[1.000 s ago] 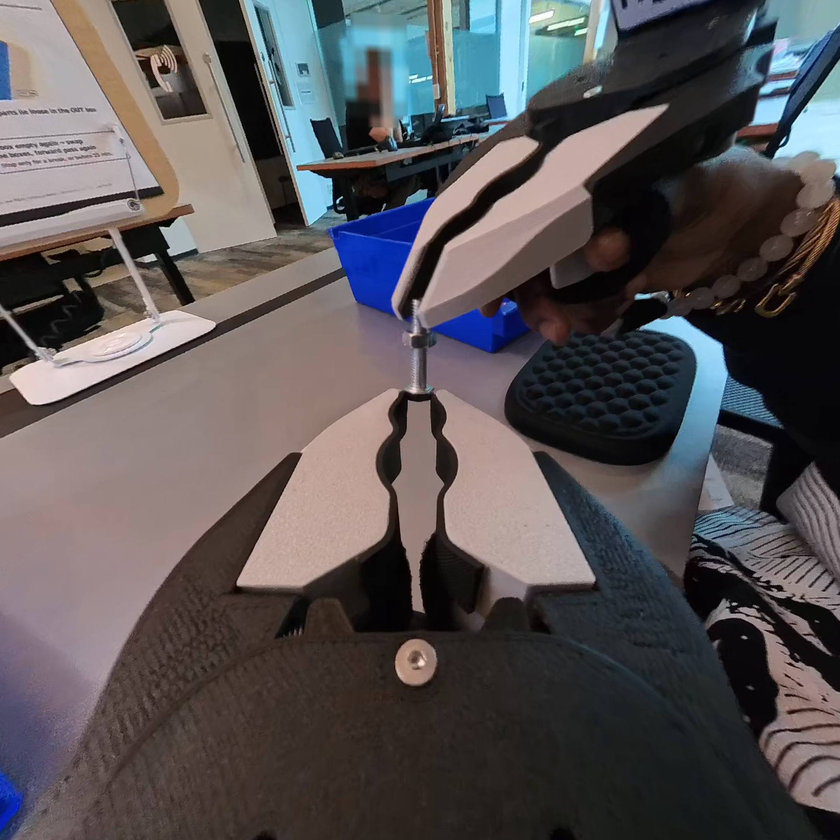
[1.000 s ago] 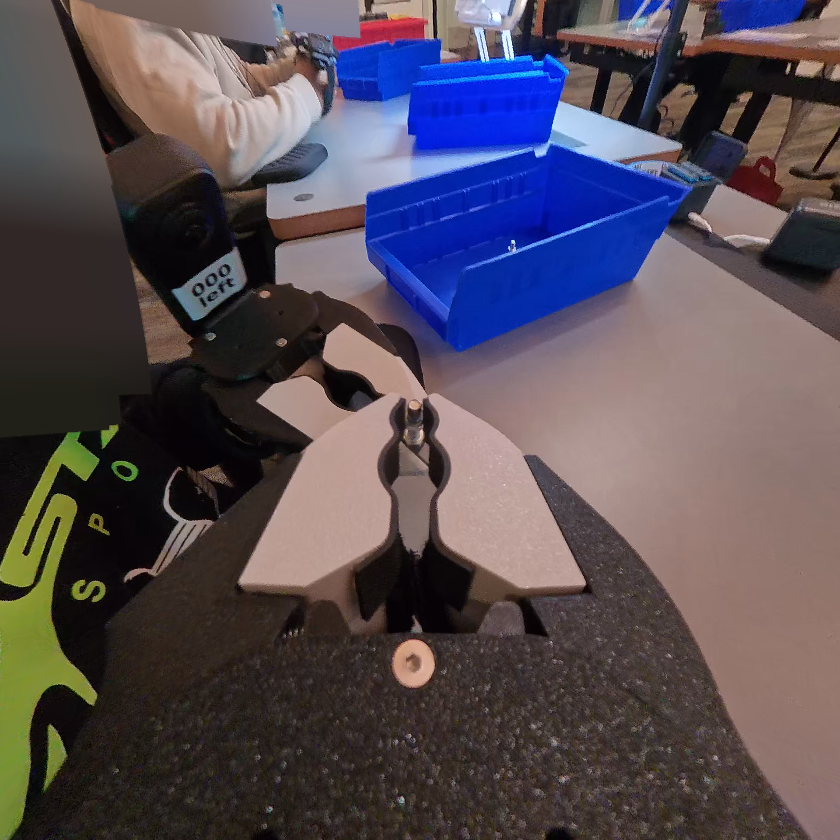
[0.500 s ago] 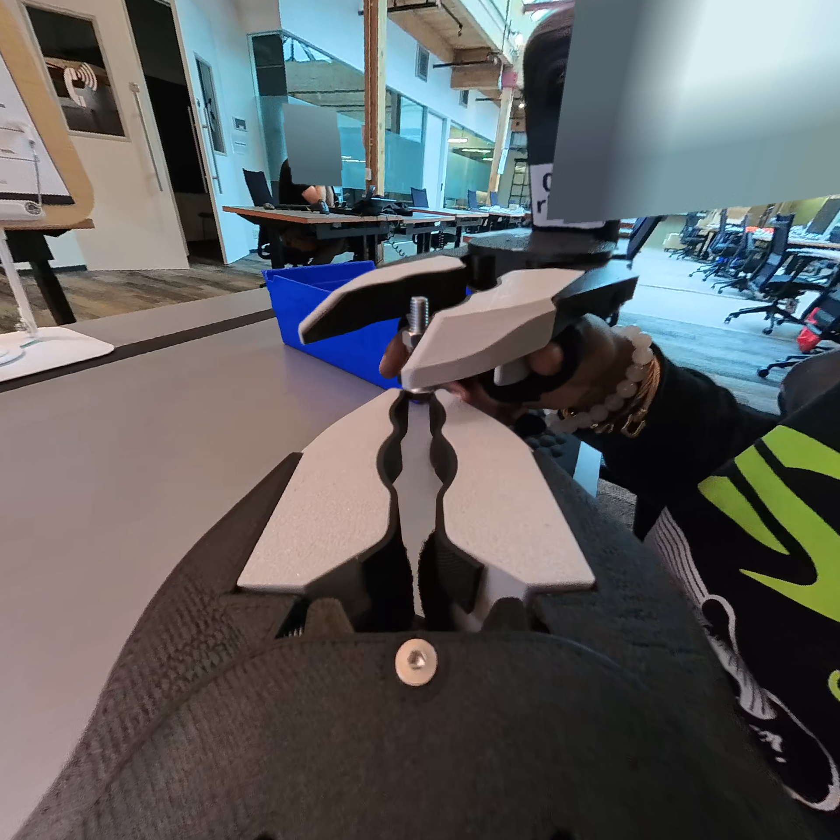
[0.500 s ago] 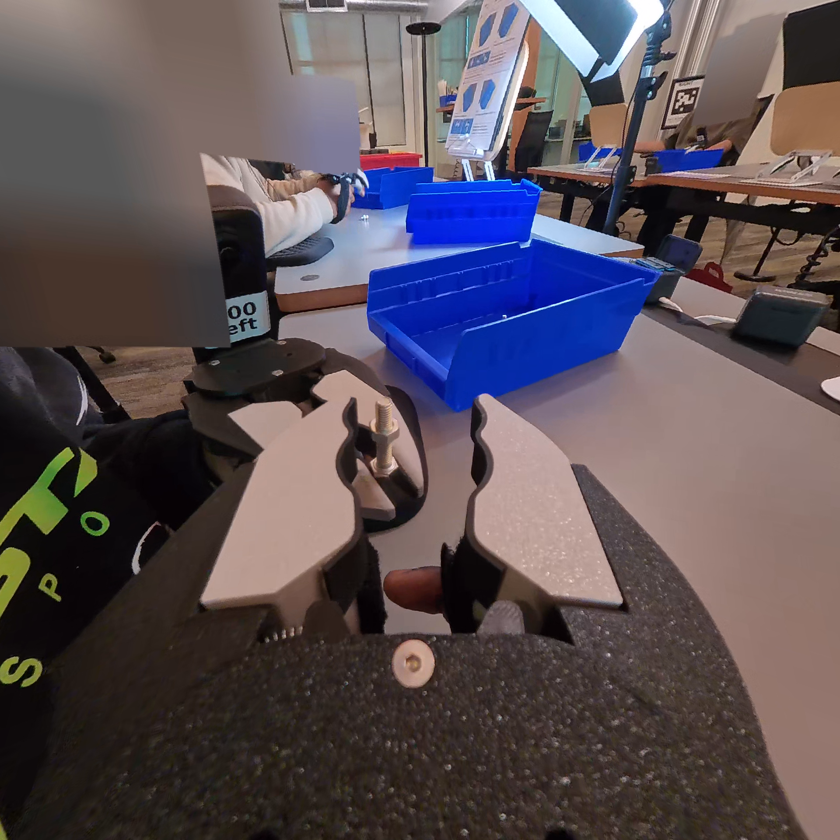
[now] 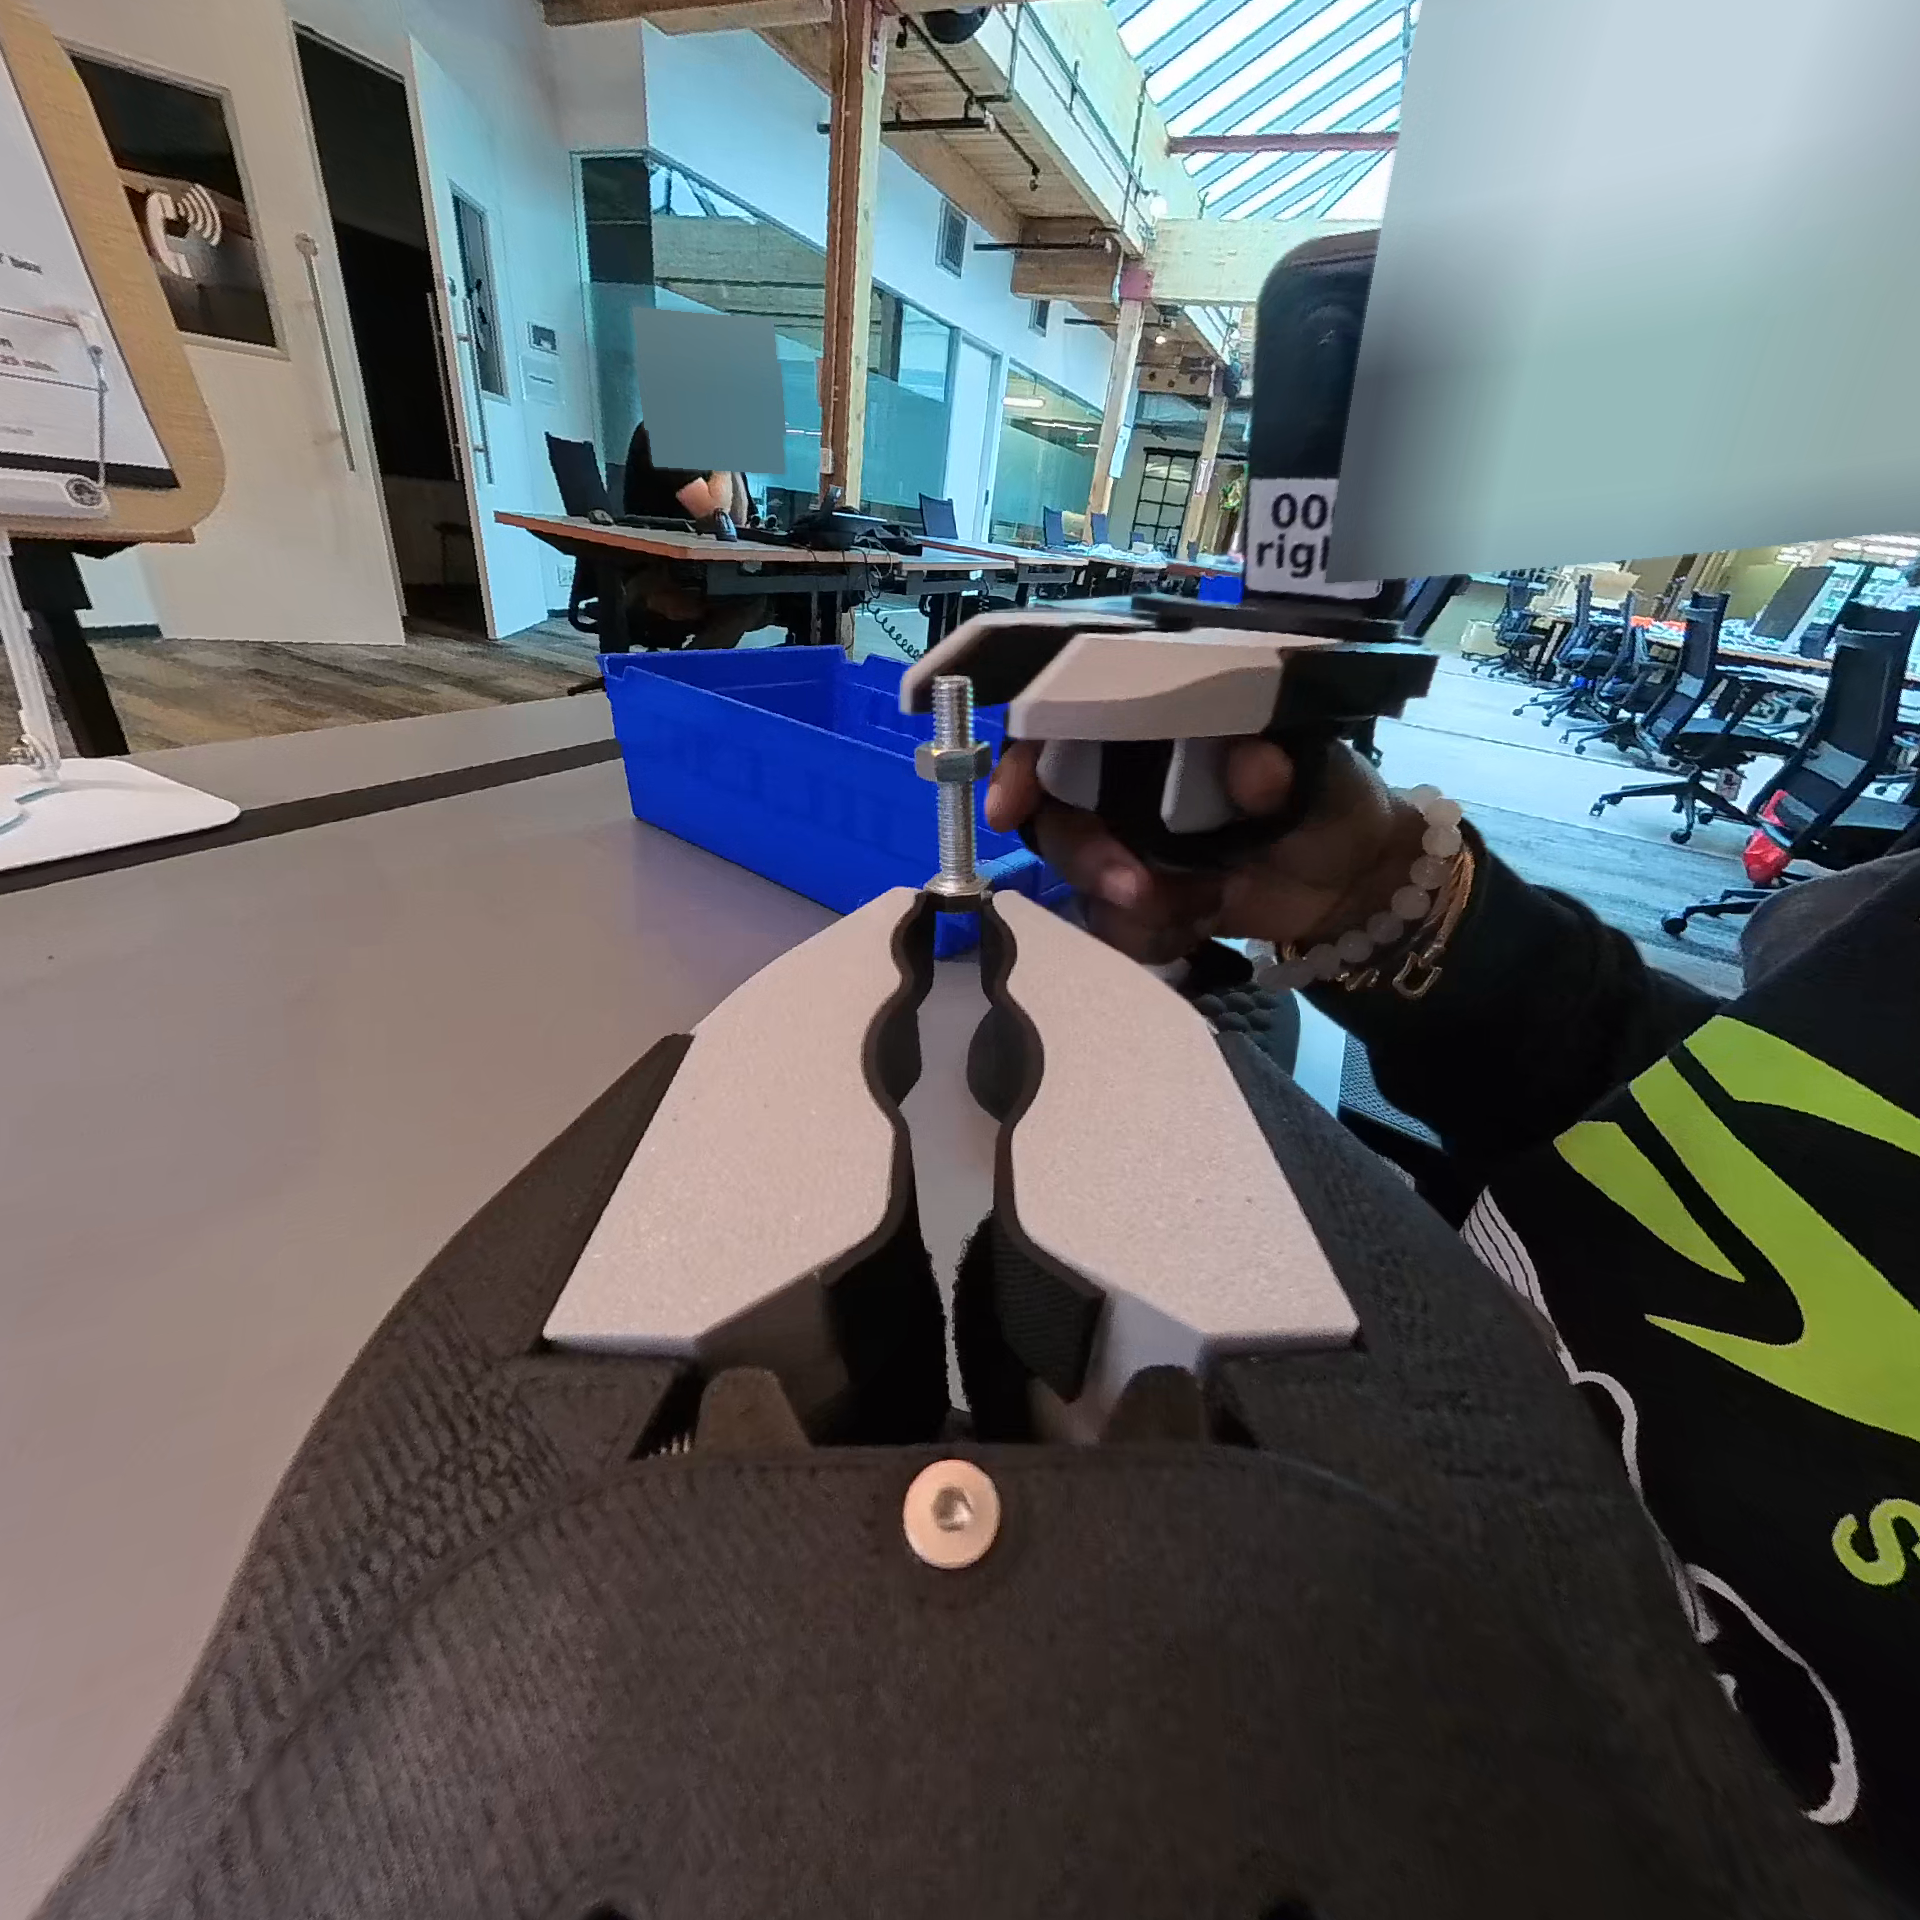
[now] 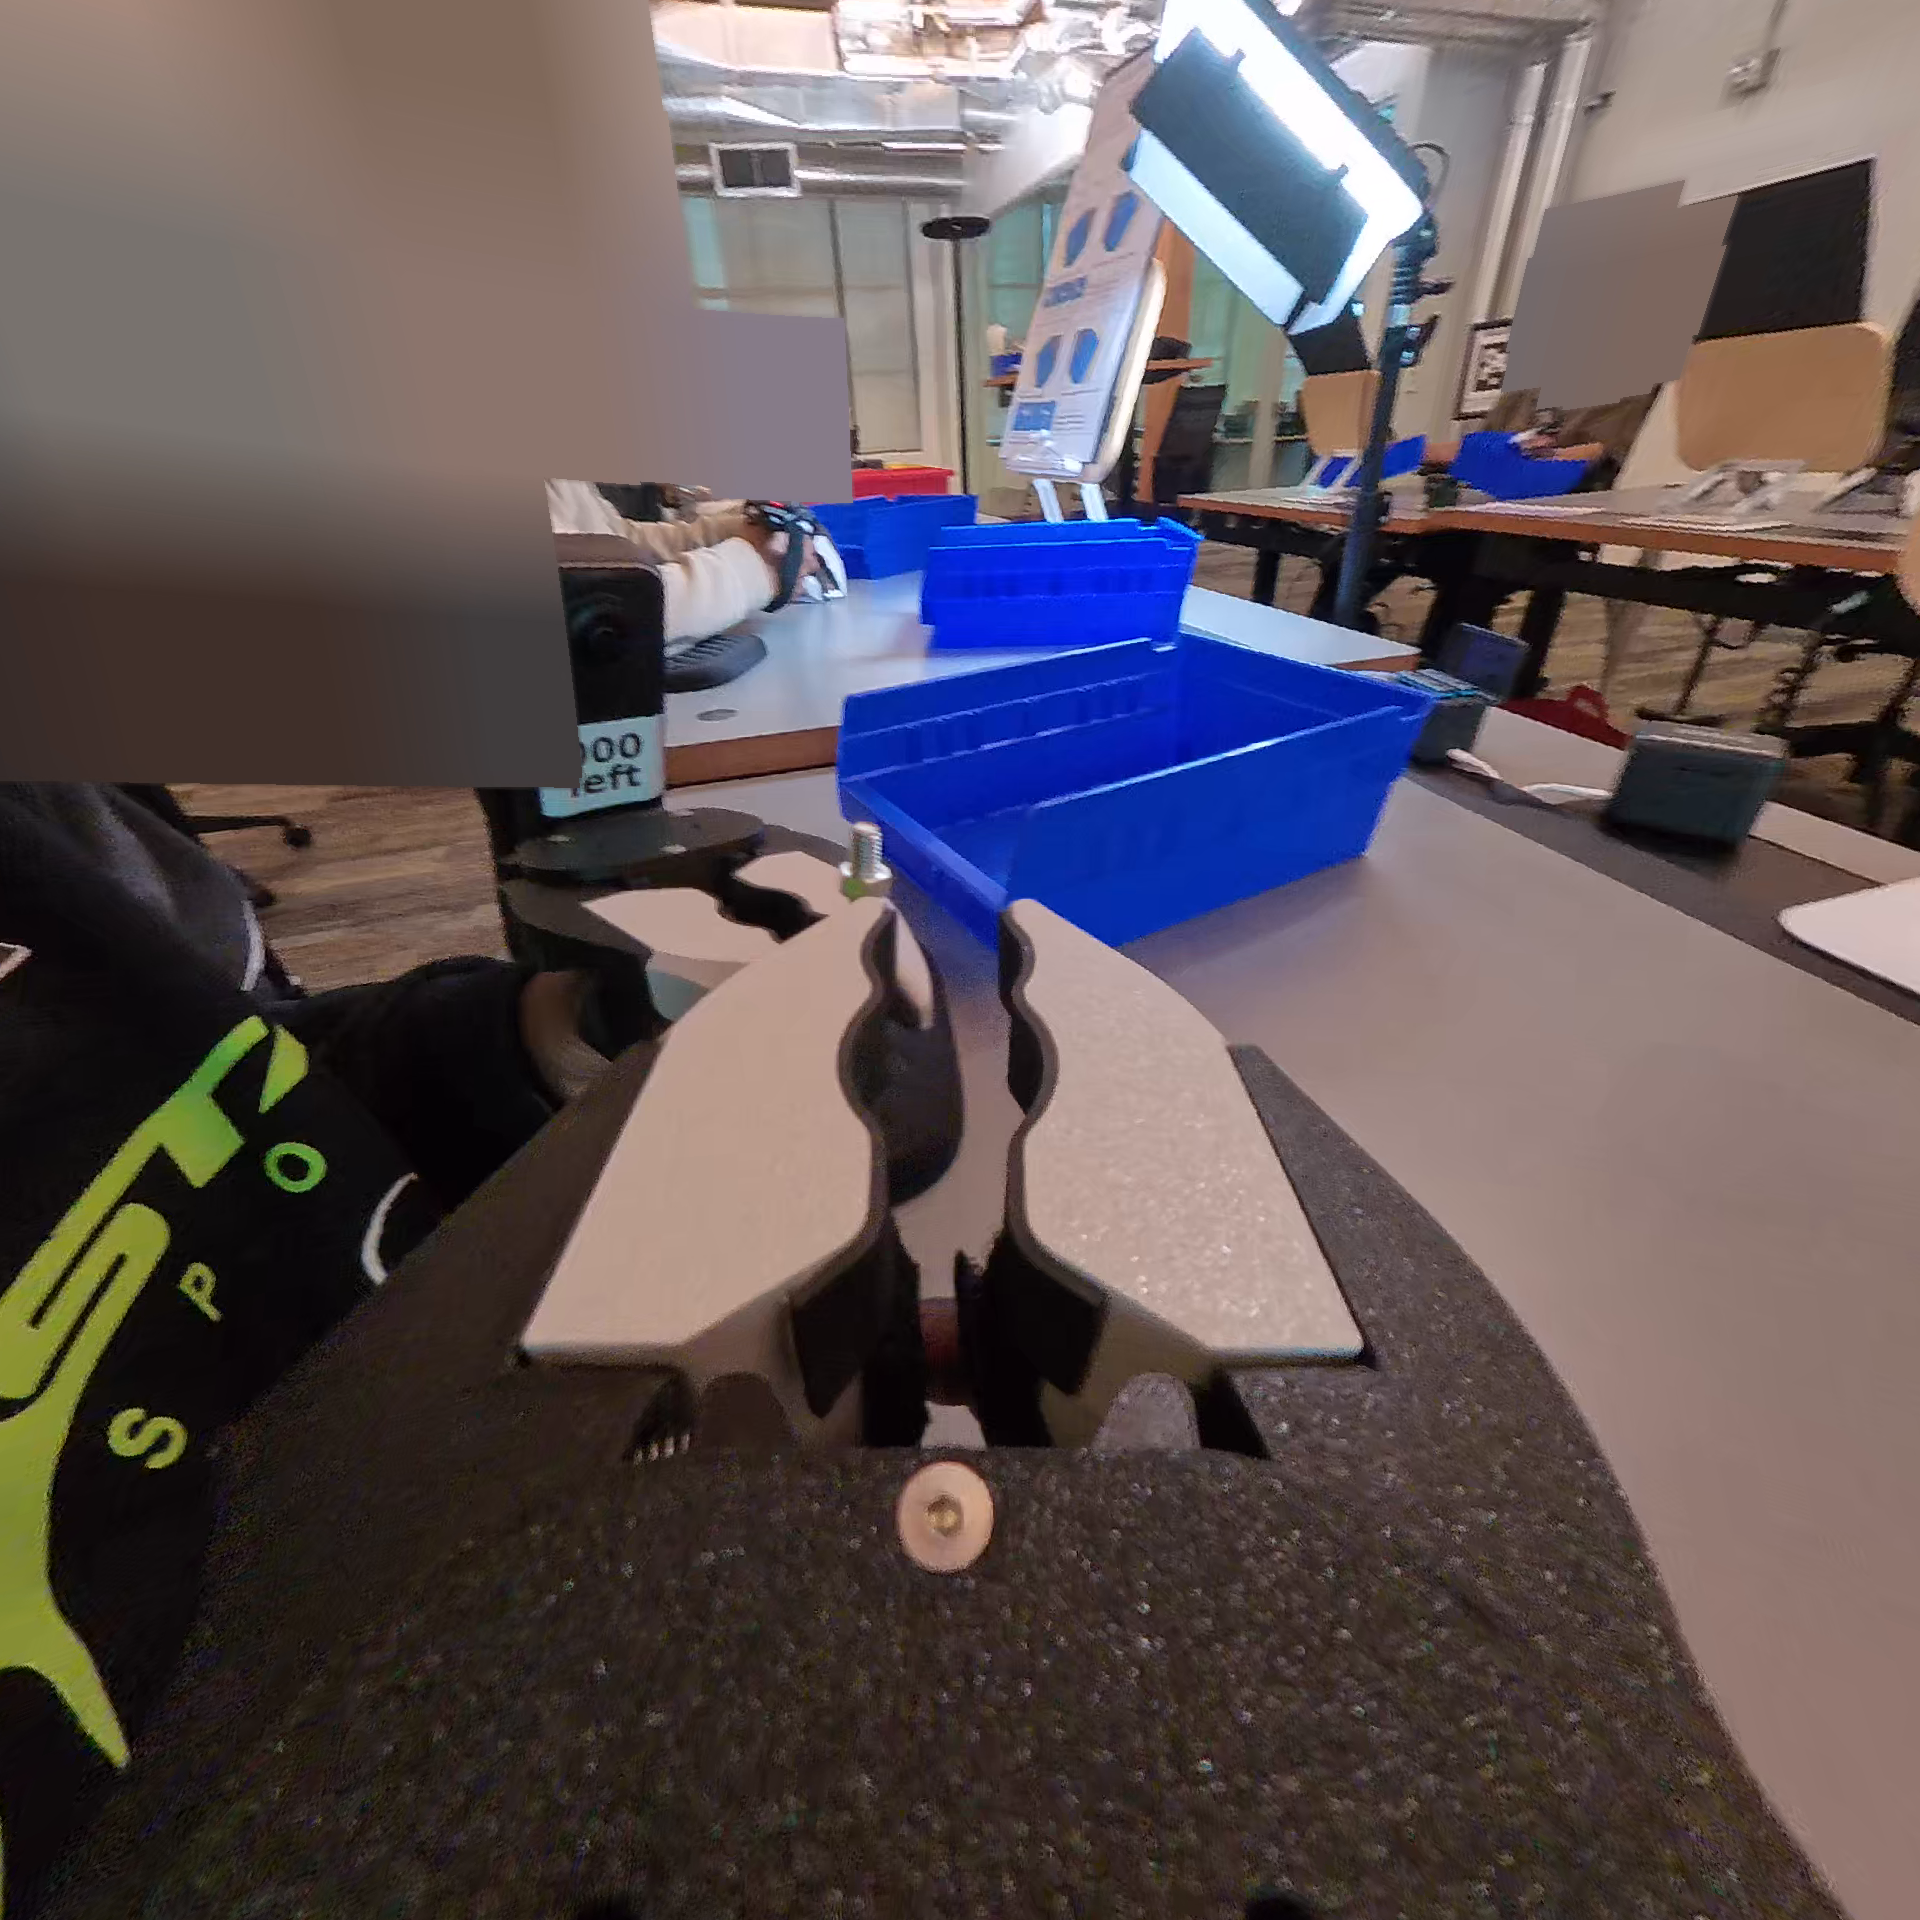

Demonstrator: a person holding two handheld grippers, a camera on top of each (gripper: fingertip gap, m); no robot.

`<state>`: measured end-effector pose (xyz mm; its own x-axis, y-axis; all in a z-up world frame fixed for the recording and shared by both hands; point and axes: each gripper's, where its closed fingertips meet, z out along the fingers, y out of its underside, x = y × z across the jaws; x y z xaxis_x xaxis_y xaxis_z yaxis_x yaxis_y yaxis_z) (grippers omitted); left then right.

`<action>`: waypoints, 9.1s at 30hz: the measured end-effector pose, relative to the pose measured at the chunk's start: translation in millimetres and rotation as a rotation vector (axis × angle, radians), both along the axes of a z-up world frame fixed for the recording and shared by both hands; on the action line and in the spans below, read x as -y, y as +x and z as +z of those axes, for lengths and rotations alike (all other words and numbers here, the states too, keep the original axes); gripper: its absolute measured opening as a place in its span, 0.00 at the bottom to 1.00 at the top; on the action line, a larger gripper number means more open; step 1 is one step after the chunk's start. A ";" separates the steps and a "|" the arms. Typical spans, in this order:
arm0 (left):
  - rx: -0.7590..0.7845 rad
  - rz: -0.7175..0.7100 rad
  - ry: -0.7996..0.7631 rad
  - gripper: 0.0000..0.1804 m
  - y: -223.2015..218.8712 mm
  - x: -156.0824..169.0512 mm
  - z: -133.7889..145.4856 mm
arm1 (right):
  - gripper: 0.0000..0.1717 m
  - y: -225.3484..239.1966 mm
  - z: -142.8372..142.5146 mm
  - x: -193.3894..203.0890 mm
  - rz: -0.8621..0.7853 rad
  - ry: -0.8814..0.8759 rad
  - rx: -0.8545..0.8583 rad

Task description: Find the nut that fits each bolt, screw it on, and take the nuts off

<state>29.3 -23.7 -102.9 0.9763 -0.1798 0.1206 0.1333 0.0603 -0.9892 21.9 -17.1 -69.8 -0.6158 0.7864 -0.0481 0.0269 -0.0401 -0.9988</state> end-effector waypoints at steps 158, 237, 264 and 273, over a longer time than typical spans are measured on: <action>0.207 -0.268 0.138 0.05 23.6 15.2 0.4 | 0.12 4.8 -10.3 1.9 -0.070 -0.057 -0.085; 0.211 -0.272 0.137 0.05 22.6 14.1 -3.7 | 0.26 -6.8 -2.3 51.4 0.129 -0.108 -0.137; 0.204 -0.272 0.140 0.05 22.9 14.6 -3.6 | 0.24 -1.5 -1.3 48.1 0.132 -0.098 -0.143; 0.212 -0.283 0.154 0.05 22.7 16.6 -1.8 | 0.17 6.2 -5.6 13.8 0.029 -0.098 -0.144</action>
